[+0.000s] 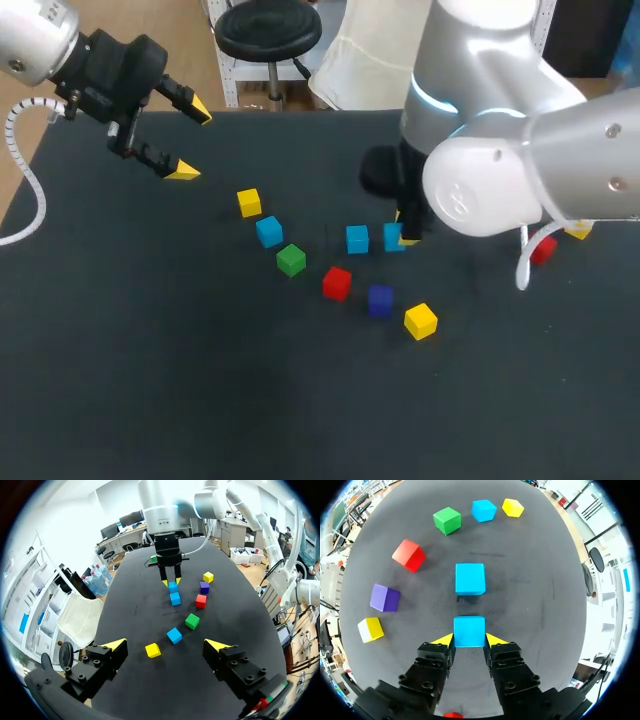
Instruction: Place the blue cubes, place green cubes on the blue cubes, place the yellow cubes on the green cubes, then place the red cubes on the yellow cubes, and place purple cube on the red cubes.
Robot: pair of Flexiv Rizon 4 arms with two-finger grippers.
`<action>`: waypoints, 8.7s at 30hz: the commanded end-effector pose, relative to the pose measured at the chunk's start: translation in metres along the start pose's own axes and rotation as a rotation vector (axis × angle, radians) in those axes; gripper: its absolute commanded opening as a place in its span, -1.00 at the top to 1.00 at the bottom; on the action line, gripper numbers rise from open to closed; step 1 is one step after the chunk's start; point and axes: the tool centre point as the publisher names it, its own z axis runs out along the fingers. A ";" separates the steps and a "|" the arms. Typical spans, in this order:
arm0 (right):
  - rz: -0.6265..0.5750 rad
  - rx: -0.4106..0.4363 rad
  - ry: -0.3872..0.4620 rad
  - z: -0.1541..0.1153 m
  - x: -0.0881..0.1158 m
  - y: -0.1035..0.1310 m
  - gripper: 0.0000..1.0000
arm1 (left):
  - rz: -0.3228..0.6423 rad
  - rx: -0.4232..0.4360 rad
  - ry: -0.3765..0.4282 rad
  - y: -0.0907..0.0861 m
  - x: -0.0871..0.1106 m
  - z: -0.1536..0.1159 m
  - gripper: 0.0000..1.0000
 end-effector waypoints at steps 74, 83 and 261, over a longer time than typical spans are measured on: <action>-0.001 -0.017 -0.019 0.002 -0.006 0.001 1.00 | 0.003 -0.002 -0.001 -0.001 0.001 0.000 -1.00; -0.002 -0.018 -0.021 0.002 -0.007 0.001 1.00 | 0.003 -0.002 -0.001 -0.001 0.001 0.000 -1.00; 0.047 -0.022 -0.606 -0.066 0.128 0.040 -1.00 | 0.214 0.052 0.059 -0.003 -0.010 0.007 -1.00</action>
